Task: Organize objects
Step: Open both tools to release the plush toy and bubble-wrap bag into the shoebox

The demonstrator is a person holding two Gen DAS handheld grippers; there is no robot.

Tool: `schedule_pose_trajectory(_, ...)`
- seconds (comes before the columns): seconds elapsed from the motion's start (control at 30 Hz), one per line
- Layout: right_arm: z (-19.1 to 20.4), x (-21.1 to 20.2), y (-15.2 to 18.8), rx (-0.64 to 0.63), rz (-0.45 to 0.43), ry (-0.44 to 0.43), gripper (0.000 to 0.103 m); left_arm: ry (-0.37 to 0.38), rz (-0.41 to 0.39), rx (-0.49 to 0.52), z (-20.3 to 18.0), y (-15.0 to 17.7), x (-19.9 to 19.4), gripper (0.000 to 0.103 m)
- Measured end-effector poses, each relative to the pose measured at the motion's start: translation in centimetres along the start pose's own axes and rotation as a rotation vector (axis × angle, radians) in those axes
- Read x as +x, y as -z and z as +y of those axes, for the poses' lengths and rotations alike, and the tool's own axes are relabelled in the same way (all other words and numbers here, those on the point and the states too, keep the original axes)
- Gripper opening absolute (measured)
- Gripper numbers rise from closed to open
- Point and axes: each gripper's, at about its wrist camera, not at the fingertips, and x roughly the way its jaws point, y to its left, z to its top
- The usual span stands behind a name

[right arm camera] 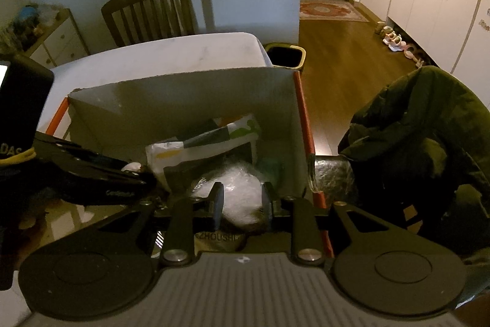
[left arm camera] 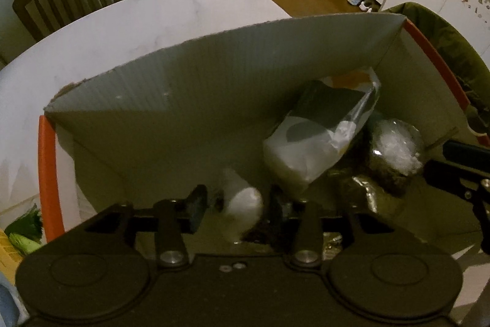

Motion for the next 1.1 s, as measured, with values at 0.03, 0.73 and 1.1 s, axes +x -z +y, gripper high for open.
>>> schedule_pose_trajectory(0.03,0.0,-0.1,0.0,-0.002,-0.001,-0.003,0.029,-0.001,-0.007,0.002,0.1,0.1,-0.2,0.056)
schedule_pose_trajectory(0.73,1.0,-4.7,0.9,-0.024,-0.072,-0.060,0.030,0.046,-0.211,-0.047,0.4,2.3,-8.3,0.065)
schedule_pose_trajectory(1.1,3.5,-8.6,1.7,-0.063,-0.155,-0.080,0.052,0.088,-0.355,-0.010,-0.6,4.8,-13.7,0.076)
